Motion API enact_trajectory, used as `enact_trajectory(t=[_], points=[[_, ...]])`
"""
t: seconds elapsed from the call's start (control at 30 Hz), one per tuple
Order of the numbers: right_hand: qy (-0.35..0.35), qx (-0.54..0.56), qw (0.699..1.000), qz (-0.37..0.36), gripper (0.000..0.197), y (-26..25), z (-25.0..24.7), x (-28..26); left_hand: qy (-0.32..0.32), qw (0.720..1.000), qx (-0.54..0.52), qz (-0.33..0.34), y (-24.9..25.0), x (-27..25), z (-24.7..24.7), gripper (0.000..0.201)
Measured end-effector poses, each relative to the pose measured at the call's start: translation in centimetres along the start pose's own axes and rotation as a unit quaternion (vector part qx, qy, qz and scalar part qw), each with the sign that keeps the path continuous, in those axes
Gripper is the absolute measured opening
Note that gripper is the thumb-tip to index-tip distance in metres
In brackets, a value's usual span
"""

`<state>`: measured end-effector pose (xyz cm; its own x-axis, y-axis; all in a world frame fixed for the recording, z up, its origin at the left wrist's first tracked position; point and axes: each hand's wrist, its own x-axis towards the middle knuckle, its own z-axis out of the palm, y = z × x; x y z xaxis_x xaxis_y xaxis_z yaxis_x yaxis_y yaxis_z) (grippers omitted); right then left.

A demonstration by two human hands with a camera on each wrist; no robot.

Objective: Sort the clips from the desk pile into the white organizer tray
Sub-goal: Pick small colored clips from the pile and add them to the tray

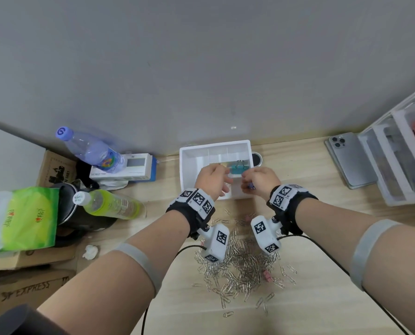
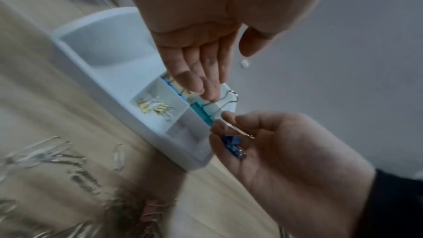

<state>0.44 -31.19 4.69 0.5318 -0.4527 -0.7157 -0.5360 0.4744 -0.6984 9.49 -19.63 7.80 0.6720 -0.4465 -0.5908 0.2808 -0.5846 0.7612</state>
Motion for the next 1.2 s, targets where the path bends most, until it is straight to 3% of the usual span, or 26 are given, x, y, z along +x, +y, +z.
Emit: enact_trajectory(t=[0.1,0.23,0.47,0.57,0.73,0.97,1.1,1.2], points=[[-0.009,-0.119,0.991,-0.052,0.021,0.1,0.4,0.3,0.000,0.998,0.034,-0.048,-2.4,-0.7,-1.5,0.030],[-0.041,-0.272,0.956,-0.100,0.028,0.3,0.8,0.2,0.002,0.992,0.048,-0.121,-6.7,-2.1,-3.8,0.023],[-0.050,-0.349,0.926,-0.136,0.038,1.7,1.2,-0.8,0.024,0.982,0.073,-0.174,-11.9,-3.6,-6.1,0.016],[-0.034,-0.355,0.919,-0.171,0.044,2.3,0.7,-1.7,0.037,0.978,0.113,-0.169,-12.9,-3.7,-6.1,0.018],[-0.015,-0.381,0.902,-0.203,0.031,4.1,-0.7,-2.8,0.072,0.956,0.254,-0.127,-13.8,-5.0,-5.7,0.012],[-0.069,-0.561,0.805,-0.178,0.031,9.2,-1.7,-2.5,0.032,0.968,0.239,-0.069,-15.8,-6.4,-3.9,0.025],[-0.048,-0.551,0.809,-0.199,0.014,11.0,-1.5,-3.2,0.011,0.964,0.261,-0.042,-16.5,-7.6,-2.9,0.027],[-0.039,-0.536,0.818,-0.204,0.020,11.7,-1.5,-3.8,0.027,0.964,0.264,-0.028,-17.2,-7.9,-2.4,0.015]])
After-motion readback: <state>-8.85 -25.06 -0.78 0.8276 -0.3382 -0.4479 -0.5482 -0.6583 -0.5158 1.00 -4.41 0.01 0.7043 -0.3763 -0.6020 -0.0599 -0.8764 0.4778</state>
